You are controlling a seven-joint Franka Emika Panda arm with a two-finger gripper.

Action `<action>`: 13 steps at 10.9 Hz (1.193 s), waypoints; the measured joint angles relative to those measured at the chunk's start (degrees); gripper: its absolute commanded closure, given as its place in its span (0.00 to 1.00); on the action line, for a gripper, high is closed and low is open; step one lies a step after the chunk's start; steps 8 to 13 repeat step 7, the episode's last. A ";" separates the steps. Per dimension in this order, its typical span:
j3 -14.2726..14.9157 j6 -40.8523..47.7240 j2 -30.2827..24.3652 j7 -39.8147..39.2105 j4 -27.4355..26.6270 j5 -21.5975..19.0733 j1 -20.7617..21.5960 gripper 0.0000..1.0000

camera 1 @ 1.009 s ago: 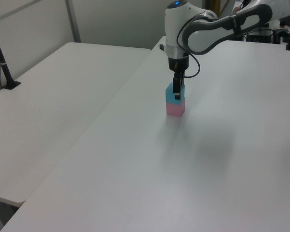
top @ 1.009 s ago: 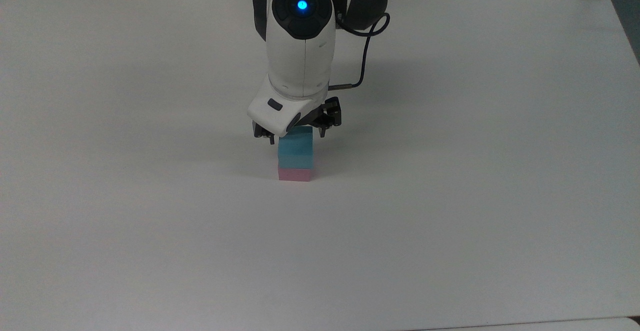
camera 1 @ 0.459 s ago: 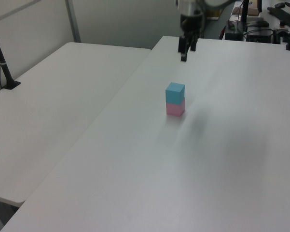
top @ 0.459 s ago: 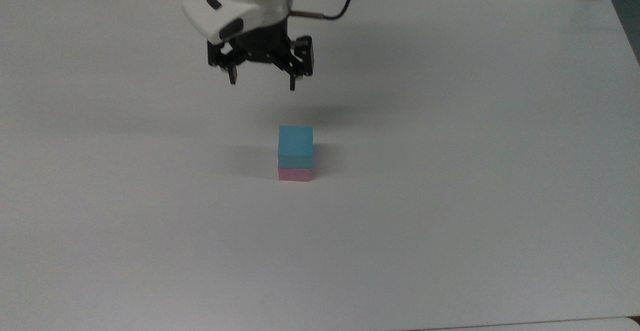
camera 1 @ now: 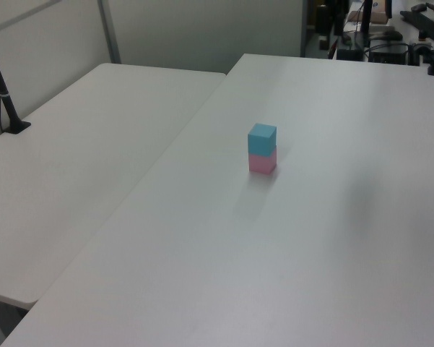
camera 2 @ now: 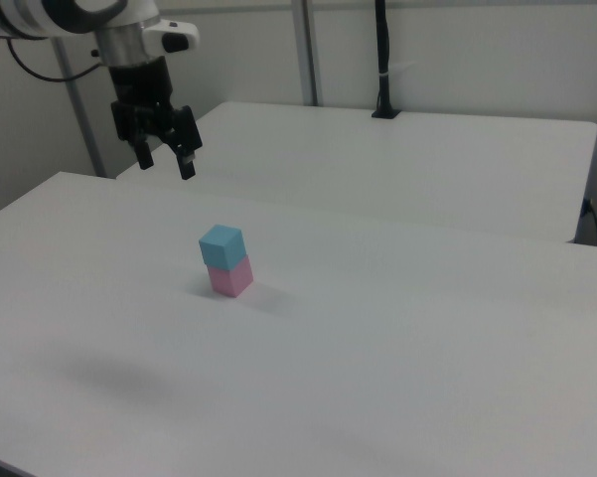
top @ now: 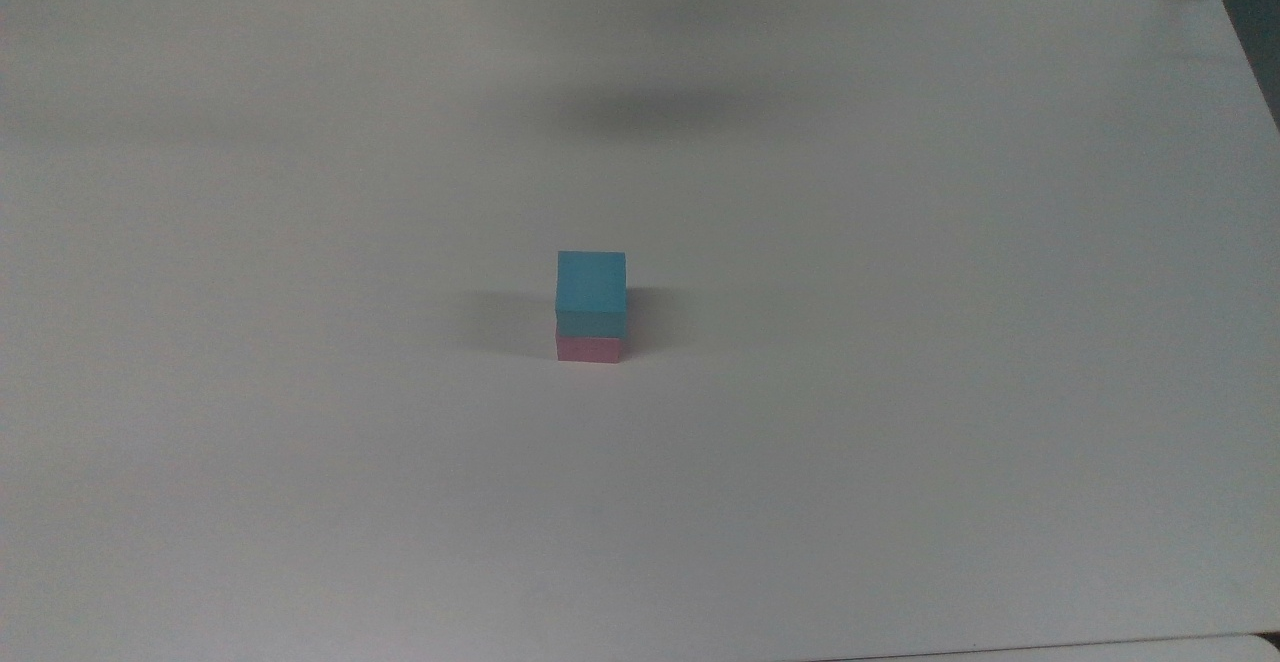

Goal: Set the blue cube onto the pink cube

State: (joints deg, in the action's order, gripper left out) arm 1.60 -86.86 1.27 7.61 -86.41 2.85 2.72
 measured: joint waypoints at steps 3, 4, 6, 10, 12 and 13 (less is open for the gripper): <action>0.02 -0.61 -2.27 -4.49 -3.82 0.00 -1.81 0.00; 0.05 -1.89 -2.17 -7.04 -4.24 0.00 -3.22 0.00; 0.08 -3.16 -2.11 -8.82 -4.30 0.00 -5.32 0.00; 0.07 -3.44 -2.12 -8.83 -4.30 0.00 -5.47 0.00; 0.07 -3.44 -2.12 -8.83 -4.30 0.00 -5.47 0.00; 0.07 -3.44 -2.12 -8.83 -4.30 0.00 -5.47 0.00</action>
